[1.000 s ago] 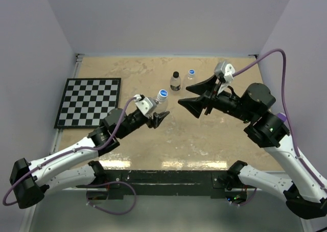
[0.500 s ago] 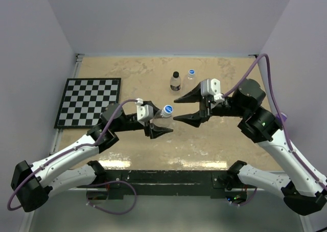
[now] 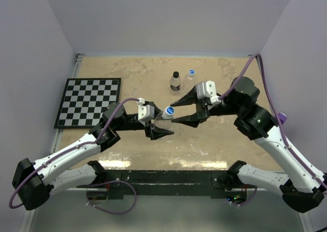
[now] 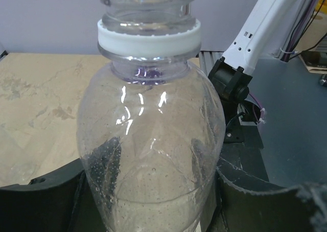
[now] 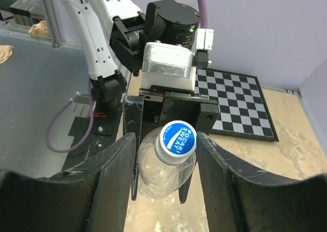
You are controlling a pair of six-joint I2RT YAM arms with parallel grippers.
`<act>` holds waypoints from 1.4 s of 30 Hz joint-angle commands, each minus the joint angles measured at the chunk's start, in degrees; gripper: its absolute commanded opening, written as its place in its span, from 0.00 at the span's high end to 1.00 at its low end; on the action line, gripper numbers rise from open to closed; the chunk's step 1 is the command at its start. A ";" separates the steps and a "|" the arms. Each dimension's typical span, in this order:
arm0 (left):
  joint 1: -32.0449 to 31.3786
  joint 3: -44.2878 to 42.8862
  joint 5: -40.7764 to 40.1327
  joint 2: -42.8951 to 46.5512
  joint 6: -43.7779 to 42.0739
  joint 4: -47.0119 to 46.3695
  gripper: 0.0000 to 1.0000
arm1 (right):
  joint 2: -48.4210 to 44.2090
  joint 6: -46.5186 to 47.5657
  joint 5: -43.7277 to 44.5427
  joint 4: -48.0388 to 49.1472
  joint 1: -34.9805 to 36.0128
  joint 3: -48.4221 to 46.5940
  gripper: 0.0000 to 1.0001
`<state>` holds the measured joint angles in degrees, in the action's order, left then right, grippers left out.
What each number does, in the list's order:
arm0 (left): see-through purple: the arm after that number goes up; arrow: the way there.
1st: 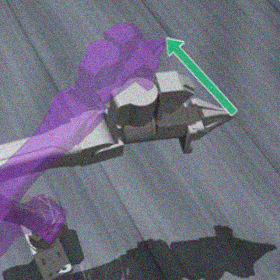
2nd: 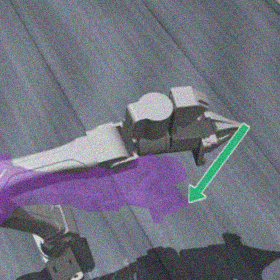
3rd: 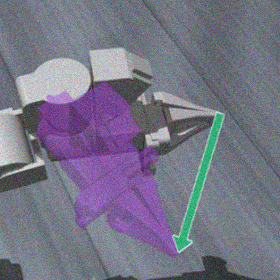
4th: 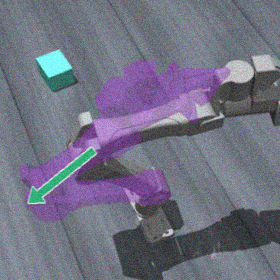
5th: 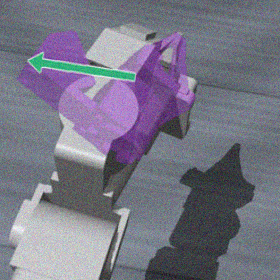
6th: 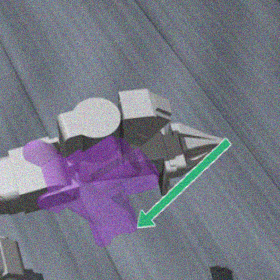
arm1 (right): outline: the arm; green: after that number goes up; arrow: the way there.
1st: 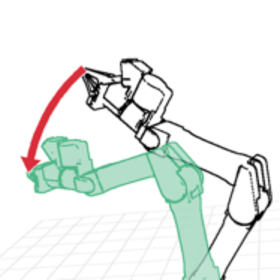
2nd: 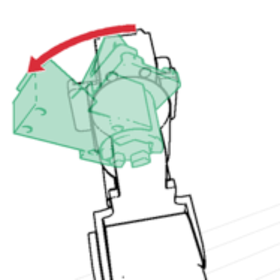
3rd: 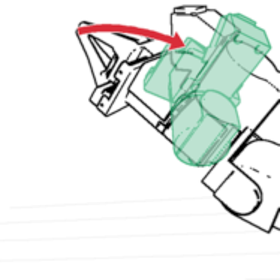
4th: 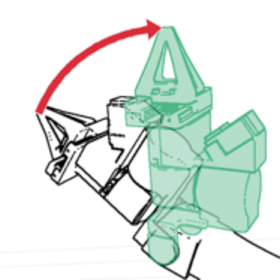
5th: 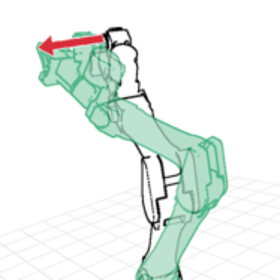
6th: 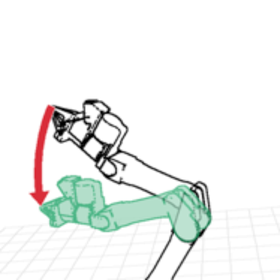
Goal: Screw on the bottle caps
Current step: Screw the bottle cap onto the plastic bottle.
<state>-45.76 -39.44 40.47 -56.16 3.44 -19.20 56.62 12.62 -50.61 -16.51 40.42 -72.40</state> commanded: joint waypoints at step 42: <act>0.14 -9.43 -3.28 0.87 -9.95 10.77 1.00 | 6.75 1.88 3.32 -11.00 -0.26 -6.61 1.00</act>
<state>-45.41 -45.98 38.61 -56.69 -4.27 -6.07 62.11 15.29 -49.01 -24.43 40.03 -78.74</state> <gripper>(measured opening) 0.602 0.351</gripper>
